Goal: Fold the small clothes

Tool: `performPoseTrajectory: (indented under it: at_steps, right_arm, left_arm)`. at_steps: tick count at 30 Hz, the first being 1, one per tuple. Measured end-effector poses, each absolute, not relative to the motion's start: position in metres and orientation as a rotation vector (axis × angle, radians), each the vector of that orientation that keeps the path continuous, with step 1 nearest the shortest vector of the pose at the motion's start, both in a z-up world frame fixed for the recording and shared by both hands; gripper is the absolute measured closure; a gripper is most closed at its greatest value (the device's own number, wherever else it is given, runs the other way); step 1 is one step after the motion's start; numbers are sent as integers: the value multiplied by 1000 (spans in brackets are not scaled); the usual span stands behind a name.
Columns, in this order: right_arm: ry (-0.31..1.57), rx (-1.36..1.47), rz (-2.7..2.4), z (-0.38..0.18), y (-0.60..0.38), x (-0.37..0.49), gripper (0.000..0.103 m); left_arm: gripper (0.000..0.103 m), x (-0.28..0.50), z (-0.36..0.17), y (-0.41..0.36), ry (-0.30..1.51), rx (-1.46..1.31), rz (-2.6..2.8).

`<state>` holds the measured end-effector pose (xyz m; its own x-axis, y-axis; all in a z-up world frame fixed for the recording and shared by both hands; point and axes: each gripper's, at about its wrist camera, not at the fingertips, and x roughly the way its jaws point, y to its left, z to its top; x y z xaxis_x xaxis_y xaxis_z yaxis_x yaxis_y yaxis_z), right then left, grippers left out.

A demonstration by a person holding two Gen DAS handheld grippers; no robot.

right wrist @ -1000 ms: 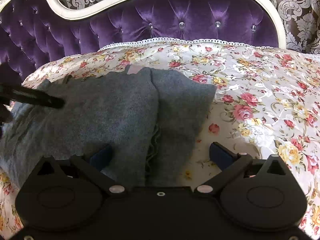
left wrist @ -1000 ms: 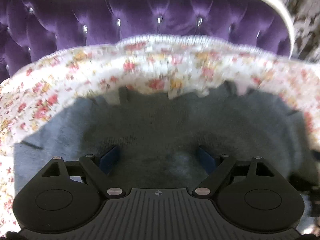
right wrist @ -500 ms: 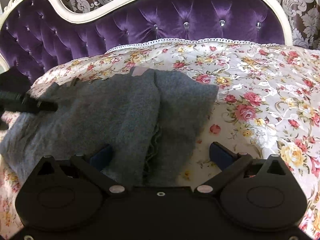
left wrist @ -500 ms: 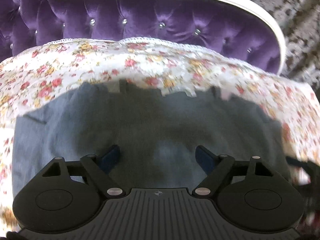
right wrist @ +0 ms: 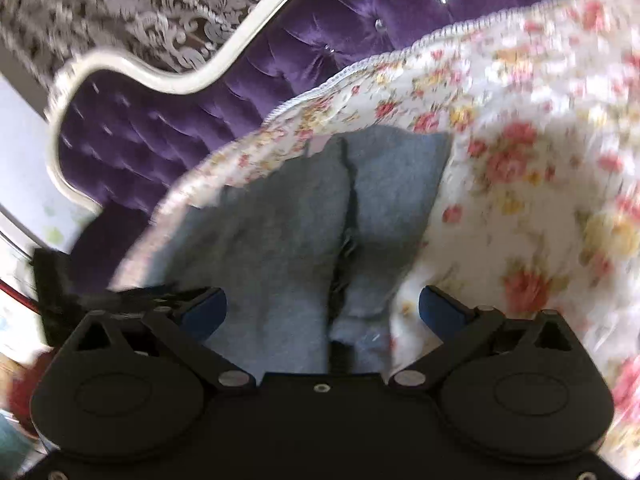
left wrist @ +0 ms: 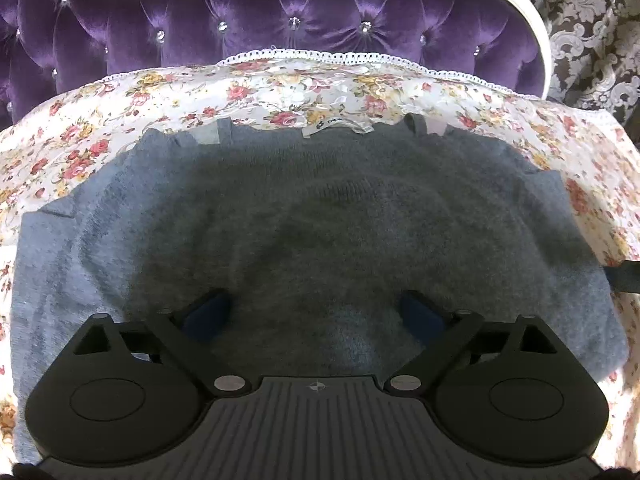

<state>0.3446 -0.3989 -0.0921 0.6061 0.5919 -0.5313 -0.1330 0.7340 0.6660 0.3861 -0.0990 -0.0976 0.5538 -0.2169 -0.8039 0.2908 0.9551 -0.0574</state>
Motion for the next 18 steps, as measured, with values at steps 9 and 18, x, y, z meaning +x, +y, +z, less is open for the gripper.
performPoseTrajectory:
  at_steps: [9, 18]
  right_arm:
    - [799, 704, 514, -100, -388, 362, 20]
    - [804, 720, 486, -100, -373, 383, 39]
  left_arm:
    - [4, 386, -99, -100, 935, 79, -301]
    - [1, 385, -99, -100, 922, 58, -298]
